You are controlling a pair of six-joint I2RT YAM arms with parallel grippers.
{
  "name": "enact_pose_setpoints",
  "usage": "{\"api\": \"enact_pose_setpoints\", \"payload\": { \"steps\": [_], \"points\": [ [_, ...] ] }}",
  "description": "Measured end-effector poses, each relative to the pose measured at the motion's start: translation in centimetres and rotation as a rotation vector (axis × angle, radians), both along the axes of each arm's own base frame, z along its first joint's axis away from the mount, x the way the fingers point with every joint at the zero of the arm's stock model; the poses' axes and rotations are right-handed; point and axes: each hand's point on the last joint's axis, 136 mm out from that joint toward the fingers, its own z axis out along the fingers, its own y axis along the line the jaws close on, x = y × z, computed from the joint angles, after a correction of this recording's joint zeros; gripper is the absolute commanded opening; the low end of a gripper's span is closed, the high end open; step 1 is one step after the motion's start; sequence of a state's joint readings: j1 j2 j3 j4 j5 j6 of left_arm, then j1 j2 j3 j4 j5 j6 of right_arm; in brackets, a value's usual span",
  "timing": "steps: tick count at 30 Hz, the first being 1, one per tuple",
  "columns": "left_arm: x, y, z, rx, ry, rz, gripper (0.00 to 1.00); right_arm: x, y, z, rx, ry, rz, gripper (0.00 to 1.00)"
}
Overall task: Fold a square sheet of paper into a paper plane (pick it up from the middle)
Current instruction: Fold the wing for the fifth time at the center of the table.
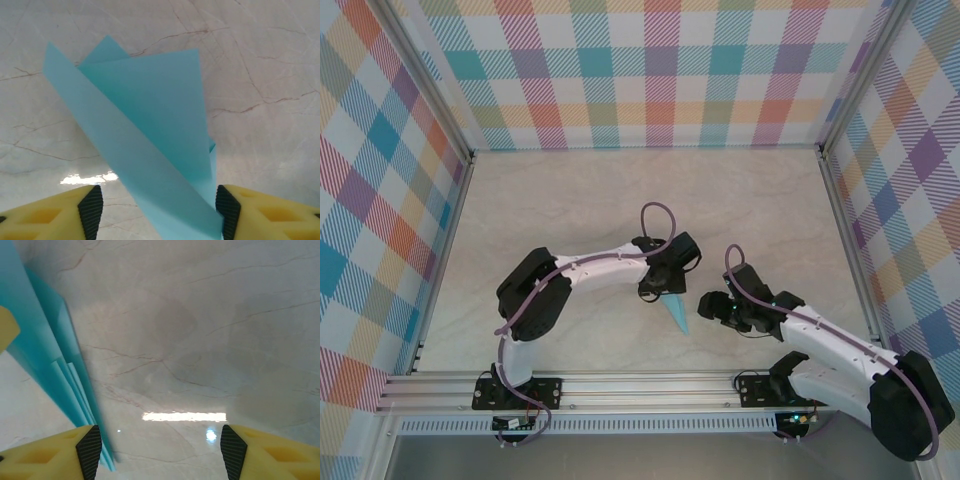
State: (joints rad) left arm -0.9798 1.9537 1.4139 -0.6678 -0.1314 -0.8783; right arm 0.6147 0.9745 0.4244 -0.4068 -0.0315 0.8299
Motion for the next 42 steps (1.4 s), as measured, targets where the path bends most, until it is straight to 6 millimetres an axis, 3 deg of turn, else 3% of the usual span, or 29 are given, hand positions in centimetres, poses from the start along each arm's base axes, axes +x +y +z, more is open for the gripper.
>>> {"api": "enact_pose_setpoints", "payload": {
  "steps": [8,12,16,18,19,20,22,25,29,33,35,42],
  "points": [
    [-1.3,2.4,2.0,-0.048,-0.049,-0.004,0.08,0.2,2.1,1.3,0.074,-0.008,0.092,0.67],
    [-1.5,2.8,2.2,-0.069,-0.071,0.002,0.0,0.9,3.6,2.0,0.115,-0.009,0.133,0.68],
    [-1.9,3.5,1.6,-0.067,-0.071,0.0,0.0,1.2,5.1,1.7,0.143,0.016,0.191,0.68],
    [-2.0,3.8,1.3,-0.067,-0.071,0.003,0.12,1.5,5.3,1.3,0.128,0.03,0.203,0.67],
    [-1.9,3.9,1.2,-0.068,-0.072,0.006,0.2,1.7,5.4,1.1,0.119,0.034,0.208,0.66],
    [-1.9,4.0,1.1,-0.07,-0.073,0.008,0.37,2.0,5.5,1.1,0.111,0.033,0.21,0.66],
    [-1.7,4.1,1.2,-0.081,-0.079,0.014,0.48,2.5,5.4,1.1,0.096,0.02,0.202,0.66],
    [-1.0,3.9,1.6,-0.115,-0.083,0.026,0.74,3.0,4.8,1.3,0.066,-0.003,0.162,0.67],
    [0.4,2.5,2.7,-0.157,-0.084,0.033,0.84,3.5,3.5,2.0,0.036,-0.05,0.097,0.69],
    [1.7,0.0,3.0,-0.192,-0.078,0.013,0.86,3.1,2.6,2.2,0.027,-0.067,0.06,0.7],
    [1.8,-0.5,2.5,-0.185,-0.063,0.008,0.82,2.7,2.2,1.8,0.019,-0.057,0.05,0.71],
    [0.9,0.7,0.8,-0.125,-0.017,0.019,0.45,1.7,2.2,0.9,0.034,-0.02,0.068,0.71]
  ]
}}
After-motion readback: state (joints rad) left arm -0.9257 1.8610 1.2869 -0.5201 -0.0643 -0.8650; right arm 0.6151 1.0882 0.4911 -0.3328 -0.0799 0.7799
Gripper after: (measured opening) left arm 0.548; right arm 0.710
